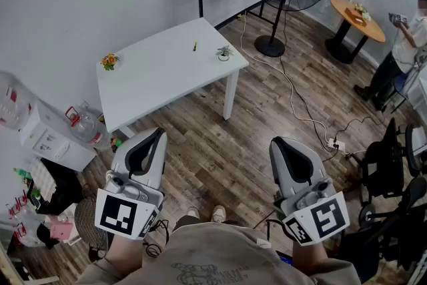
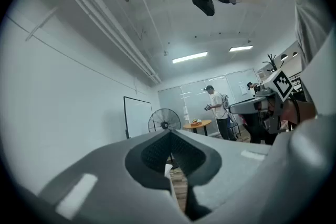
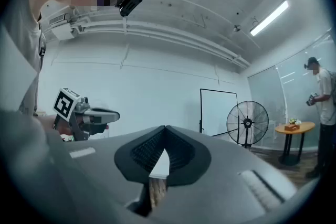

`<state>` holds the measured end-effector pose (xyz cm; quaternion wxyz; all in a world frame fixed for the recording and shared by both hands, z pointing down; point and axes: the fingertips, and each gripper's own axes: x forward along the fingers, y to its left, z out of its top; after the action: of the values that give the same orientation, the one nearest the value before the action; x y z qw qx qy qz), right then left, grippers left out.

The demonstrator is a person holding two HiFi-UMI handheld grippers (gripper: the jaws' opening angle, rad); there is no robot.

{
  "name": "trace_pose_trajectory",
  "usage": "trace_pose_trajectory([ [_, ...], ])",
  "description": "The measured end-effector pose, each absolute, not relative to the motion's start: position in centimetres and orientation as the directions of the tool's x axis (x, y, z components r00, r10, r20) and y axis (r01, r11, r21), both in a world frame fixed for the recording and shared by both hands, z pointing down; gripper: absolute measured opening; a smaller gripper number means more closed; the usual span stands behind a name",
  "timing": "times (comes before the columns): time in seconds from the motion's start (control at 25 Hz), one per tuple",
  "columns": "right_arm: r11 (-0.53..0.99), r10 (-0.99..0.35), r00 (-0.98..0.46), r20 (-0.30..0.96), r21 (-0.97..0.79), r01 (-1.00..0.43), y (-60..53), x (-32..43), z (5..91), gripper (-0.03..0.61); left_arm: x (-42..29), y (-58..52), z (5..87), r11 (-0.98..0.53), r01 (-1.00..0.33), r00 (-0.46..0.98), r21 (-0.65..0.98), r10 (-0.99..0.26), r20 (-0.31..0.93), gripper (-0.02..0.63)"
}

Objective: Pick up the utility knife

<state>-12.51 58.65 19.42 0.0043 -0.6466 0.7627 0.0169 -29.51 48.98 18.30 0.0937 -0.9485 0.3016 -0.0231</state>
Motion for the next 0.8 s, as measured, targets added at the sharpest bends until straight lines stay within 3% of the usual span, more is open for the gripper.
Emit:
trace_pose_trajectory([
  [0.64, 0.201, -0.979, -0.202, 0.011, -0.025, -0.979, 58.2, -12.8, 21.0, 0.028, -28.6, 50.0, 19.6, -0.831, -0.533, 0.839, -0.16, -0.543, 0.024, 0.0],
  [0.8, 0.219, -0.975, -0.22, 0.025, -0.028, -0.975, 58.3, -12.5, 21.8, 0.028, -29.0, 49.6, 19.0, -0.775, -0.61, 0.788, -0.166, -0.616, -0.018, 0.002],
])
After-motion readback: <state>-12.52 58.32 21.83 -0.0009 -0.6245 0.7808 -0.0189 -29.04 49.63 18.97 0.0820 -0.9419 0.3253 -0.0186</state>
